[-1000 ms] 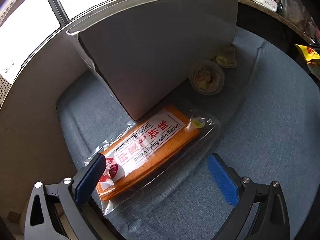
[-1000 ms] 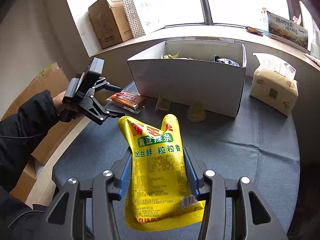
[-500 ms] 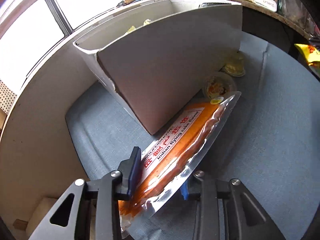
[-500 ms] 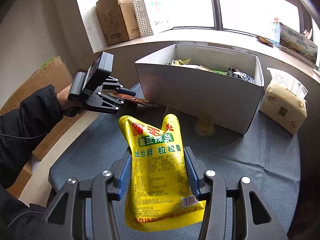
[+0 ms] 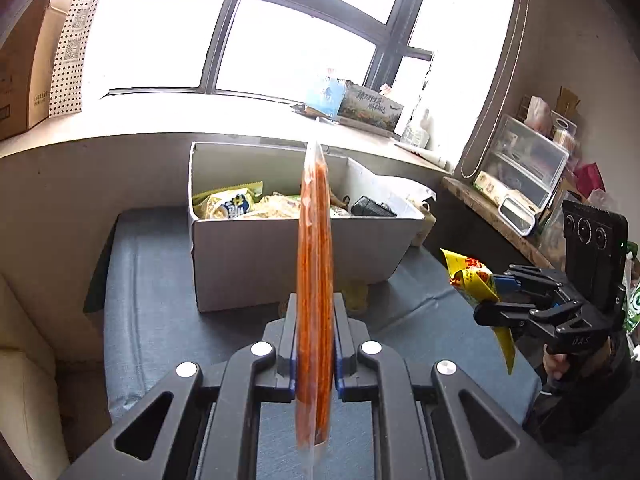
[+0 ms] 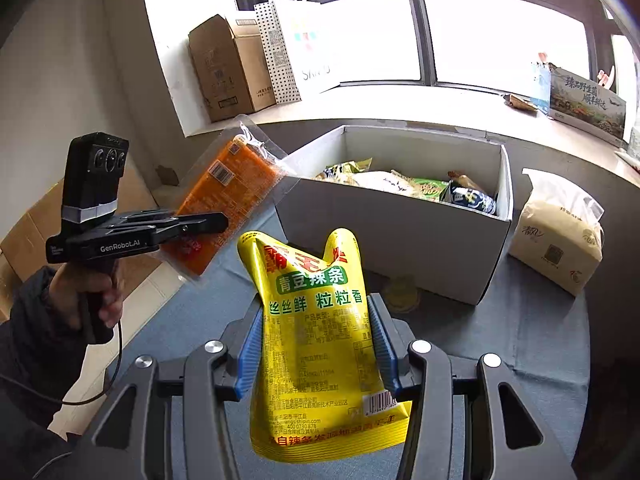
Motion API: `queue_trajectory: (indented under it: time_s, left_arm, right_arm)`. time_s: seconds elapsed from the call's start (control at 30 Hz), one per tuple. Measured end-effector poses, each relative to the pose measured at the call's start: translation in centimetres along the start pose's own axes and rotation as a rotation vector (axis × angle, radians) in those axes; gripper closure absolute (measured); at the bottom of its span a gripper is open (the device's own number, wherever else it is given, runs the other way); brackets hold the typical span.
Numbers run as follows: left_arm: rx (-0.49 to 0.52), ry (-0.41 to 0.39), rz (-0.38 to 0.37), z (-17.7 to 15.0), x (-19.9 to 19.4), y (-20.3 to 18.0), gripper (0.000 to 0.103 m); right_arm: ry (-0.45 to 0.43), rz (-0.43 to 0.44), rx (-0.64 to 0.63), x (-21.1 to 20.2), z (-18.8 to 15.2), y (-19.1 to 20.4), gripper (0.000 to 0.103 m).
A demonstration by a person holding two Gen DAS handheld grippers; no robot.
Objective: Organize snacks
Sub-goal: 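Drop pouch and cake bar into the white box, opening both tools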
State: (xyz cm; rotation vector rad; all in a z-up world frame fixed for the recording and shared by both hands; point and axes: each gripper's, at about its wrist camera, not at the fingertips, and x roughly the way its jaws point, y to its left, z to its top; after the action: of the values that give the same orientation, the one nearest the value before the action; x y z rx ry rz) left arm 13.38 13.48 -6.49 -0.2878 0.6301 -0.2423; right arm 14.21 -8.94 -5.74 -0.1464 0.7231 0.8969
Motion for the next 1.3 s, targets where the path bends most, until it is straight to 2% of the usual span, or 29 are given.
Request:
queue_trajectory:
  time_s: [0.07,0.2,0.33,0.43,0.57,0.63,0.67,0.7,0.73,0.77,0.87,1.0,1.17,1.3]
  left_arm:
    - [-0.032,-0.037,-0.024,1.7,0.3,-0.1,0.089]
    - [-0.006,-0.081,-0.001,5.7,0.5,-0.6,0.089]
    - [0.009,-0.110,0.033,10.5,2.4,-0.5,0.089]
    - [-0.001,-0.086,0.078,13.4,5.2,0.4,0.089]
    - [0.003,-0.050,0.132,15.6,8.6,1.7,0.089]
    - [-0.012,-0.048,0.181,16.1,9.6,2.4,0.087]
    - [-0.022,-0.041,0.211,16.3,10.0,2.8,0.079]
    - [-0.034,-0.024,0.216,16.4,10.5,3.2,0.064]
    - [-0.051,-0.017,0.217,16.3,10.7,3.6,0.021]
    - [-0.059,-0.030,0.236,16.2,10.6,3.8,0.001]
    - [-0.022,-0.024,0.246,15.5,10.1,3.4,0.000]
    - [-0.022,-0.033,0.220,14.8,8.6,2.5,0.000]
    - [0.013,-0.071,0.180,12.9,5.2,0.1,0.000]
    - [0.030,-0.115,0.150,10.2,2.1,-2.1,0.000]
  right_arm:
    - [-0.032,-0.026,0.009,-0.5,1.5,-0.6,0.050]
    - [-0.095,-0.062,0.049,-0.7,5.4,-2.9,0.050]
    - [-0.118,-0.117,0.112,1.6,10.2,-6.2,0.050]
    - [-0.100,-0.163,0.147,4.3,13.1,-8.4,0.050]
    - [-0.060,-0.197,0.211,7.3,15.3,-11.5,0.050]
    - [-0.048,-0.237,0.216,8.4,15.9,-12.6,0.045]
    - [-0.050,-0.234,0.220,8.8,16.1,-13.0,0.031]
    - [-0.048,-0.228,0.230,9.1,16.2,-13.5,0.010]
    - [-0.043,-0.236,0.245,9.4,16.2,-14.0,0.001]
    - [-0.042,-0.249,0.253,9.5,16.2,-14.3,0.000]
    - [-0.068,-0.280,0.245,8.5,15.7,-14.3,0.000]
    - [-0.093,-0.230,0.262,6.9,15.0,-13.6,0.000]
    - [-0.149,-0.204,0.185,3.5,13.7,-10.5,0.000]
    - [-0.179,-0.166,0.127,0.7,11.2,-7.7,0.000]
